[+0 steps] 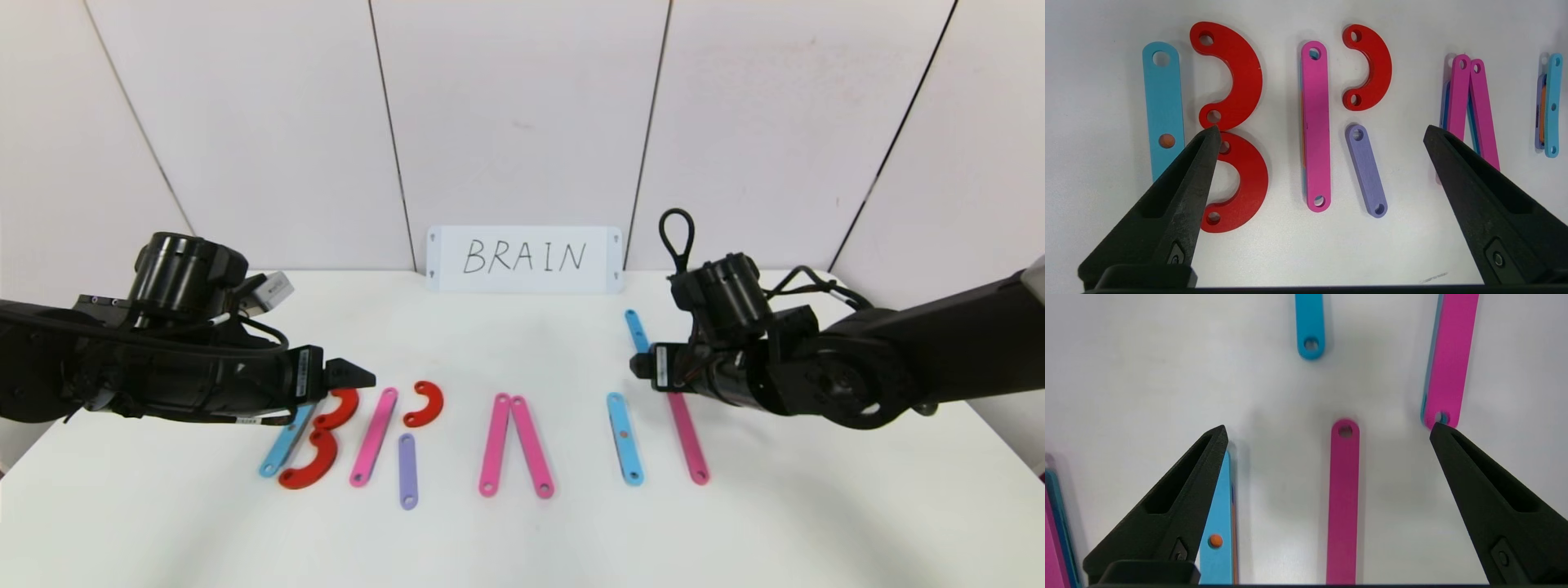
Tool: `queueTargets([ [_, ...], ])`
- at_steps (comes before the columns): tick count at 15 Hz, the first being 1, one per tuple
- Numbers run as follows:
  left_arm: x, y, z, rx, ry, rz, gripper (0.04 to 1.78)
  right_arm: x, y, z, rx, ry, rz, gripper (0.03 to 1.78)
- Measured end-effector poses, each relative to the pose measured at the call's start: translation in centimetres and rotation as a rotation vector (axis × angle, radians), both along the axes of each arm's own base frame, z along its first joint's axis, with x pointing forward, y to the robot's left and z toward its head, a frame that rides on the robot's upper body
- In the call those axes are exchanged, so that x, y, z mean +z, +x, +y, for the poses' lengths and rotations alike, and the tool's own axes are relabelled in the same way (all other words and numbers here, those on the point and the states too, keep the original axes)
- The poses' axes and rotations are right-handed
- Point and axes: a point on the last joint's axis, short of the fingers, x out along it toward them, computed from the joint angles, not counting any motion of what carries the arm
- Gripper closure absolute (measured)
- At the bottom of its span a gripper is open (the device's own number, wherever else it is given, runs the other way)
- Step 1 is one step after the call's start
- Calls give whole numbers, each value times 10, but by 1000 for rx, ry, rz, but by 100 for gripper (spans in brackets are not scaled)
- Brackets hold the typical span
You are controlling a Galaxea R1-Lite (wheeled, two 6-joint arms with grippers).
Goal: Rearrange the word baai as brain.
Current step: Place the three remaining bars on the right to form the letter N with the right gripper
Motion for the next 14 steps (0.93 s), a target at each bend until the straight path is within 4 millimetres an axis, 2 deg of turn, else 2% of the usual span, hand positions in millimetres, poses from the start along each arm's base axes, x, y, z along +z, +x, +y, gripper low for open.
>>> queueTargets([
  [4,-1,-1,0,-2,0,4,8,2,37,-1,83,-42,-34,7],
  [9,-1,-2,0,-4,-1,5,8,-18,80,-4,104,-41,-32,7],
  [11,-1,-2,0,-3,-1,4,8,-27,91,-2,100,-42,-30,7],
  [14,-1,-2,0,-4,-1,5,8,-37,97,2,101,-46,-20,9],
])
